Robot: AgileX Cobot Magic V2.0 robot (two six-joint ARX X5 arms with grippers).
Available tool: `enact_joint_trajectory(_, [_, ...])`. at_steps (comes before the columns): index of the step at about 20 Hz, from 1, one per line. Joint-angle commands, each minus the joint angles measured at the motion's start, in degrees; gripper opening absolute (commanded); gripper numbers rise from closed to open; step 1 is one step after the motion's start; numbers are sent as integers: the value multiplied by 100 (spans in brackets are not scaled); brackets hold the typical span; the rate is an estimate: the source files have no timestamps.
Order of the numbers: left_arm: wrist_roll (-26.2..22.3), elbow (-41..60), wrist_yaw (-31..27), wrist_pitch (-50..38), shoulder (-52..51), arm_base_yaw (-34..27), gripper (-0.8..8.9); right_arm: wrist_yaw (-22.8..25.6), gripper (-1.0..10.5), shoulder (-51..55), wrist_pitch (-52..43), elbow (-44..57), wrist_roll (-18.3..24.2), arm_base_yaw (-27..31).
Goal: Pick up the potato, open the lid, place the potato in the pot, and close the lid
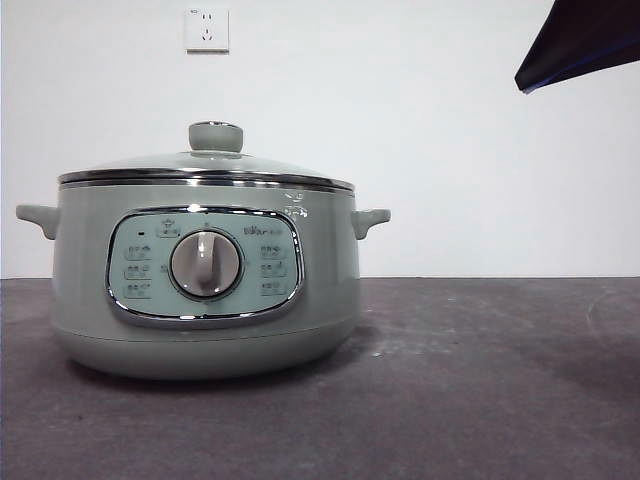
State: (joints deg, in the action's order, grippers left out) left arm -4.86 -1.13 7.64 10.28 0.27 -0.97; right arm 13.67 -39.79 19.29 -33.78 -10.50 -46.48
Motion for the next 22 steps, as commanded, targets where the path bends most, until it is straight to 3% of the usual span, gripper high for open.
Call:
enact_joint_trajectory(1, [57, 94, -9, -35, -17, -22, -3, 13, 2, 9, -31, 50, 4, -2])
enact_joint_trajectory(15, [57, 92, -7, -35, -17, -22, -3, 35, 1, 9, -9, 50, 13, -2])
enact_joint_trajectory(18, [57, 92, -4, -35, -17, -22, -3, 170, 1, 170, 142, 59, 407, 157])
enact_joint_trajectory(20, [57, 92, -9, -35, -17, -22, -3, -48, 1, 323, 181, 70, 866, 538])
enact_joint_trajectory(22, [57, 92, -7, -37, -17, -22, -3, -726, 1, 586, 179, 149, 1014, 1123])
